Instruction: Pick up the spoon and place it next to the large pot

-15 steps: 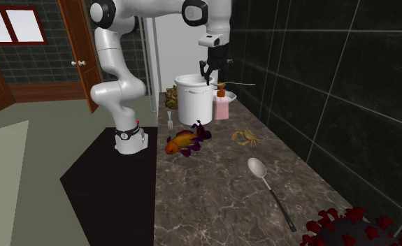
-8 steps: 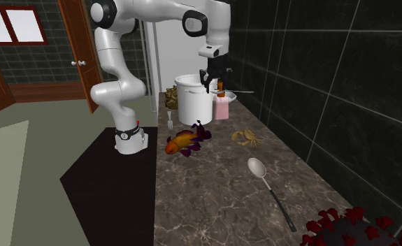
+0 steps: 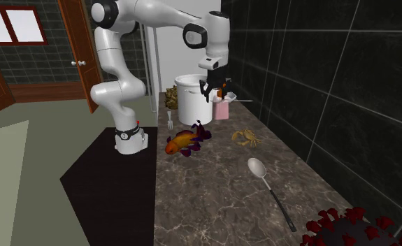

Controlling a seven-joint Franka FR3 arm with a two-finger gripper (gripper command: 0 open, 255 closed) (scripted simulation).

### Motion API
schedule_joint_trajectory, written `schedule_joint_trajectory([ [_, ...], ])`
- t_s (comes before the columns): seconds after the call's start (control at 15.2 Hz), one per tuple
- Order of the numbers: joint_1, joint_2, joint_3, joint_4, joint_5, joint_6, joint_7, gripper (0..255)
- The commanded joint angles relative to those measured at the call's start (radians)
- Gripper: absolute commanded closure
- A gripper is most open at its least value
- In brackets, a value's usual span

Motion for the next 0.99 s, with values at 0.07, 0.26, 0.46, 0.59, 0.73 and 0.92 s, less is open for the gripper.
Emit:
schedule_joint_trajectory([
  [0.07, 0.001, 0.011, 0.009, -0.032, 0.001, 0.043, -0.002, 255],
  [0.26, 0.001, 0.025, 0.019, -0.061, 0.0, 0.085, -0.004, 255],
  [0.46, 0.001, 0.041, 0.029, -0.089, -0.002, 0.128, -0.004, 255],
  [0.59, 0.001, 0.054, 0.036, -0.107, -0.005, 0.157, -0.004, 255],
  [0.73, 0.0, 0.068, 0.042, -0.123, -0.008, 0.186, -0.003, 255],
  [0.92, -0.001, 0.092, 0.053, -0.147, -0.015, 0.231, 0.0, 255],
])
